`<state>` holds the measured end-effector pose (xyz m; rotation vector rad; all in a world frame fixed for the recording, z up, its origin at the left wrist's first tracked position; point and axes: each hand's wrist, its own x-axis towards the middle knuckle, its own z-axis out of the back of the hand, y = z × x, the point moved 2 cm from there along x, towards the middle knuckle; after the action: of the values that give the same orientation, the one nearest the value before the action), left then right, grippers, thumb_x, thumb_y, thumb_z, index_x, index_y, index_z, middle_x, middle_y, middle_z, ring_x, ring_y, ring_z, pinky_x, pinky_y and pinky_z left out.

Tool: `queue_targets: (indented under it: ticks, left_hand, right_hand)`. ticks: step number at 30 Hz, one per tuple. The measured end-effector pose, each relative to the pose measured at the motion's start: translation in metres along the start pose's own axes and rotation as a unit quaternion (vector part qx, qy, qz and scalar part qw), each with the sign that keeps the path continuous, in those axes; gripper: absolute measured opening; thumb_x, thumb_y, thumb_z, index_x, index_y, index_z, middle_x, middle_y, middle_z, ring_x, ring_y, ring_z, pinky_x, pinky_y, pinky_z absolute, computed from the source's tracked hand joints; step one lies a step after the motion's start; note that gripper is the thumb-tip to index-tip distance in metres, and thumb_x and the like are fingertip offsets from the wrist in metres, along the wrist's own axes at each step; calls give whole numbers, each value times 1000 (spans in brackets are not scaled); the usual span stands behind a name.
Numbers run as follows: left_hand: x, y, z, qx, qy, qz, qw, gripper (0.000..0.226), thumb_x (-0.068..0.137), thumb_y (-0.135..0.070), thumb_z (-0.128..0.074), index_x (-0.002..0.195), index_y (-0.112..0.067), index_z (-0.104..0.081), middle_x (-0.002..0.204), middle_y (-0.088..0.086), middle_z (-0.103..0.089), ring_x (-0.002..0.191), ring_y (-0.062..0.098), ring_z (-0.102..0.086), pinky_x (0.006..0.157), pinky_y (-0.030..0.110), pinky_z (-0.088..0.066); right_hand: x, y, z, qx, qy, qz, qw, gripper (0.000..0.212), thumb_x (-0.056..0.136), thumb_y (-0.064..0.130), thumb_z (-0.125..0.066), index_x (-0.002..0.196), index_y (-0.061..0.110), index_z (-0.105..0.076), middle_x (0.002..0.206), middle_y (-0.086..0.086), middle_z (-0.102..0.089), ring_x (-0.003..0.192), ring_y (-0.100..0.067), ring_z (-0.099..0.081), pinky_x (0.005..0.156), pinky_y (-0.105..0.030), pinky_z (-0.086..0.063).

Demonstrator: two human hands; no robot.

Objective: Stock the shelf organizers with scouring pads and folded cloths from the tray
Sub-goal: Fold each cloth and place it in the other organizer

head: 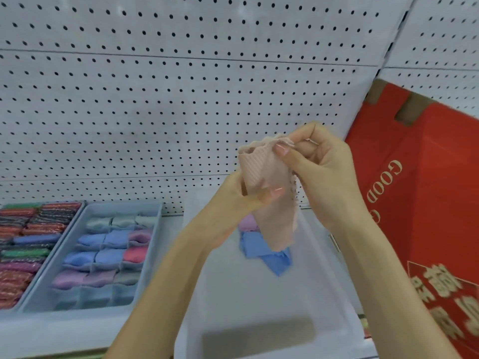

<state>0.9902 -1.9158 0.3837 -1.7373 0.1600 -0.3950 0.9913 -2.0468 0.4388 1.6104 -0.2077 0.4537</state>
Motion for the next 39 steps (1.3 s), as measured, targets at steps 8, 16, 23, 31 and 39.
queue_targets:
  ticks: [8, 16, 23, 31, 39]
  left_hand:
    - [-6, 15, -5, -72, 41, 51, 995, 17, 83, -12, -63, 94, -17, -75, 98, 9, -73, 93, 25, -70, 79, 33, -55]
    - [-9, 18, 14, -124, -87, 69, 986, 23, 87, -14, -57, 103, -3, -68, 101, 14, -71, 94, 25, -69, 84, 36, -56]
    - [-14, 34, 24, -116, -108, 108, 981, 19, 93, -10, -54, 102, -7, -69, 98, 9, -73, 91, 20, -70, 81, 33, -57]
    - [-13, 35, 24, -92, -80, 135, 983, 19, 91, -15, -56, 100, -9, -70, 92, 5, -74, 88, 17, -71, 79, 28, -57]
    - [-30, 66, 32, -9, 13, 278, 960, 30, 89, -23, -62, 118, -13, -63, 112, 10, -70, 103, 28, -67, 91, 44, -53]
  right_hand:
    - [6, -8, 1, 6, -38, -47, 998, 11, 89, 8, -61, 82, 13, -54, 55, 7, -60, 48, -3, -48, 46, -15, -38]
    - [-32, -73, 14, -86, 61, -268, 958, 53, 76, 54, -50, 104, 11, -64, 82, 7, -60, 70, -4, -54, 68, -22, -44]
    - [-52, -96, -2, -139, 113, -202, 963, 47, 88, 40, -58, 78, -6, -54, 72, -10, -45, 68, -15, -41, 60, -36, -31]
    - [-59, -94, 0, -170, 104, -175, 964, 42, 92, 29, -53, 60, 4, -42, 56, 4, -33, 54, -10, -31, 50, -25, -26]
    - [-68, -109, 11, -29, -33, -263, 964, 15, 89, 8, -61, 88, -7, -62, 70, -14, -55, 61, -16, -47, 50, -20, -36]
